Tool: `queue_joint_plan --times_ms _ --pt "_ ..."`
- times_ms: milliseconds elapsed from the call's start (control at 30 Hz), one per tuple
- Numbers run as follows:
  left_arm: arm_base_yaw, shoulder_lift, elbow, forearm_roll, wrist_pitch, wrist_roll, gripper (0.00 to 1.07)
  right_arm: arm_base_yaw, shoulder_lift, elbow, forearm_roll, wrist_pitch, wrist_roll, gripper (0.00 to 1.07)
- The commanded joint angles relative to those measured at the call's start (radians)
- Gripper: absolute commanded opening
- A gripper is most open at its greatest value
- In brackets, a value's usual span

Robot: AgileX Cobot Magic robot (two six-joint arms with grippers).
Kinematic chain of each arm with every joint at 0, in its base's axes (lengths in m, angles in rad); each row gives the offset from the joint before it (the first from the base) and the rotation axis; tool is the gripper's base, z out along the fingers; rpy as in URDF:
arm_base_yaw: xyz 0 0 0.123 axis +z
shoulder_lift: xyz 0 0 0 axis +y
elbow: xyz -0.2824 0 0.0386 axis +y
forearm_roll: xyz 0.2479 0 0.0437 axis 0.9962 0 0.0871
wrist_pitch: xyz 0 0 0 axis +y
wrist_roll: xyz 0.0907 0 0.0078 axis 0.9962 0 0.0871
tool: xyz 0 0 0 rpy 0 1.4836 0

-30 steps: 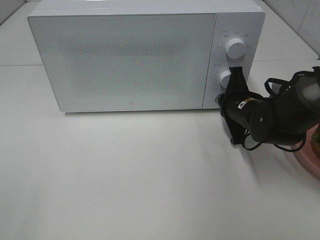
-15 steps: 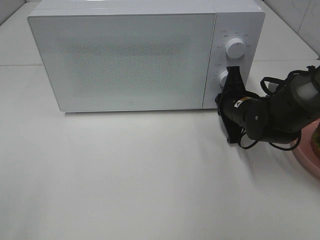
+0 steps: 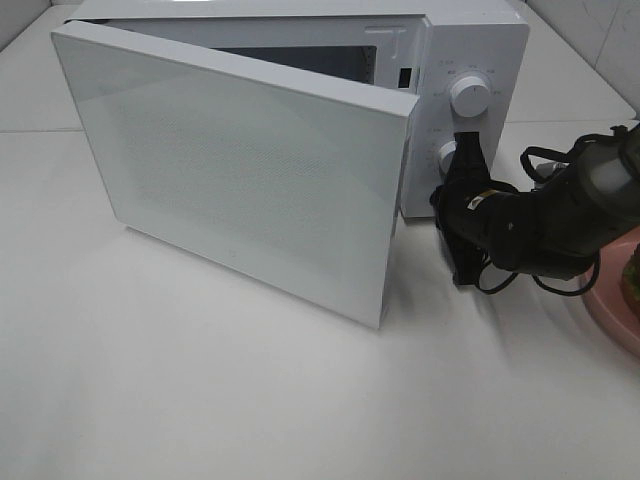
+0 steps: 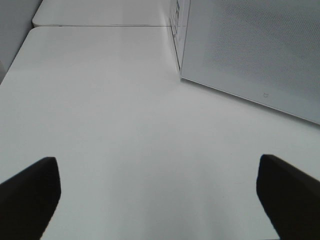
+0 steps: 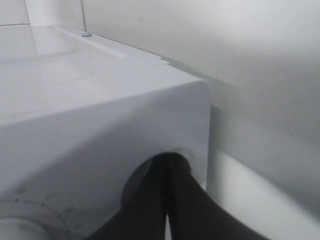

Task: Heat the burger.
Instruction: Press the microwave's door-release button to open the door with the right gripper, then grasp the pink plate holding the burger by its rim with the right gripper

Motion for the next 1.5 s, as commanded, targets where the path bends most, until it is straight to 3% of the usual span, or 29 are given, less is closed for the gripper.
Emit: queue_joint_plan --times_ms 33,500,1500 --pt "0.002 -0.016 0.003 -0.011 -0.009 0.001 1.0 -0.031 -0.011 -0.08 -0.069 -0.199 -0.014 0.0" --pt "0.002 -0.016 0.003 -0.011 -0.009 0.001 1.0 -0.03 -0.018 0.028 -0.14 -0.2 0.009 0.0" --pt "0.002 -0.016 0.003 -0.01 -0.009 0.001 1.0 -0.03 -0.089 0.173 -0.16 -0.075 0.016 0.0"
